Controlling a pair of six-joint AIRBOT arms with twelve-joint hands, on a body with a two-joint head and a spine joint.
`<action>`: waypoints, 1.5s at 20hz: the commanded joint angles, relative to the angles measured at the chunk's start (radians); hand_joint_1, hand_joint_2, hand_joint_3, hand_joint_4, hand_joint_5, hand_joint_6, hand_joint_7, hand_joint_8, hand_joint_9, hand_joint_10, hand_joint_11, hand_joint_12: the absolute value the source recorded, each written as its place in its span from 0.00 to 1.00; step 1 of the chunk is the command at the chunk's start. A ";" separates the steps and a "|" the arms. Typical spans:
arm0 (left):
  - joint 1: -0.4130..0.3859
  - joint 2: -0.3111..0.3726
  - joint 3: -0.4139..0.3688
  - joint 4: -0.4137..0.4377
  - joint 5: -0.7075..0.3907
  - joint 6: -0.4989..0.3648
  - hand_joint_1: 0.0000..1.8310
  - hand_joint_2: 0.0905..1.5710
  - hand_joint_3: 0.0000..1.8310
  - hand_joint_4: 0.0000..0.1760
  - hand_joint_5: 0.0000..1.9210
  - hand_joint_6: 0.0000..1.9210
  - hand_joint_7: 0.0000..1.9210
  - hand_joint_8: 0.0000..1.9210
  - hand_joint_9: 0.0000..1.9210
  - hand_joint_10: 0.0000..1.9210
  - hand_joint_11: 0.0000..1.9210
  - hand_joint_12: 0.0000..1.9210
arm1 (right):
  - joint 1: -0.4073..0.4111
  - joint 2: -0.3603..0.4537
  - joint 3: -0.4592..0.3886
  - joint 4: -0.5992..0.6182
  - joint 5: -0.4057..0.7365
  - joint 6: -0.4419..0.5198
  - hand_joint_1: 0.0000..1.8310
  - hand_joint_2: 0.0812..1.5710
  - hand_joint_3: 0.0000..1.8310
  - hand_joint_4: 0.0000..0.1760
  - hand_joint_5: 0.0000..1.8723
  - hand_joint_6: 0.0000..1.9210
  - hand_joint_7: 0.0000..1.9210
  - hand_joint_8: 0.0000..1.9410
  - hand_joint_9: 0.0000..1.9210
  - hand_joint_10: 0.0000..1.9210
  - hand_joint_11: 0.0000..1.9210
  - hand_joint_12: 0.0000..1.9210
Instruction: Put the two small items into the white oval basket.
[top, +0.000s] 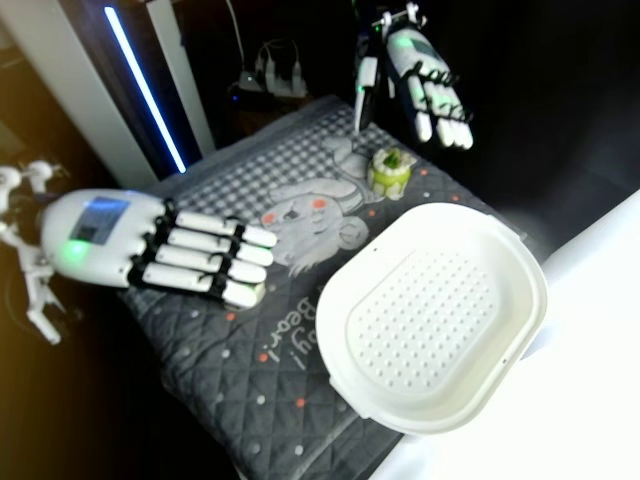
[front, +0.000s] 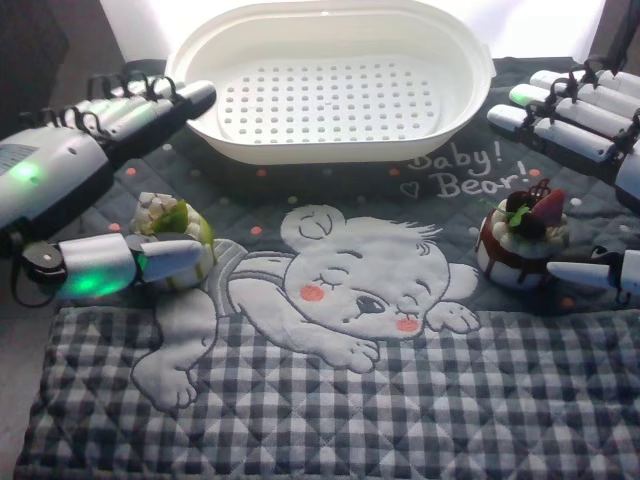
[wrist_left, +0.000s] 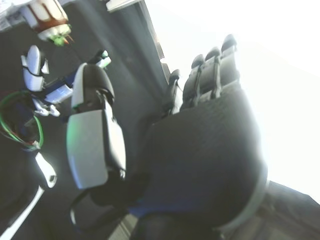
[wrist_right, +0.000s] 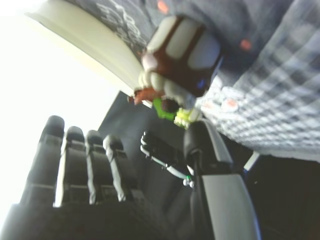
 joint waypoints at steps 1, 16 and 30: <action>-0.013 0.002 0.002 -0.005 -0.106 -0.001 0.38 0.69 0.00 0.26 0.00 0.00 0.00 0.00 0.00 0.00 0.00 0.00 | 0.007 0.008 0.004 0.008 0.111 0.003 0.37 0.70 0.00 0.10 0.00 0.00 0.00 0.00 0.00 0.00 0.00 0.22; -0.017 -0.094 0.086 -0.040 0.121 -0.002 0.72 0.71 0.00 0.03 0.24 0.02 0.20 0.02 0.11 0.50 0.08 0.91 | 0.008 -0.137 0.111 0.031 -0.112 0.003 0.55 0.76 0.00 0.00 0.15 0.43 0.26 0.40 0.23 0.67 0.13 0.96; -0.012 -0.062 0.057 -0.035 0.008 -0.003 0.88 0.78 0.00 0.00 0.09 0.76 0.03 0.87 0.28 0.90 0.20 1.00 | 0.008 -0.085 0.052 0.021 -0.012 0.004 0.70 0.78 0.09 0.00 0.27 0.89 0.33 0.79 0.33 0.89 0.36 1.00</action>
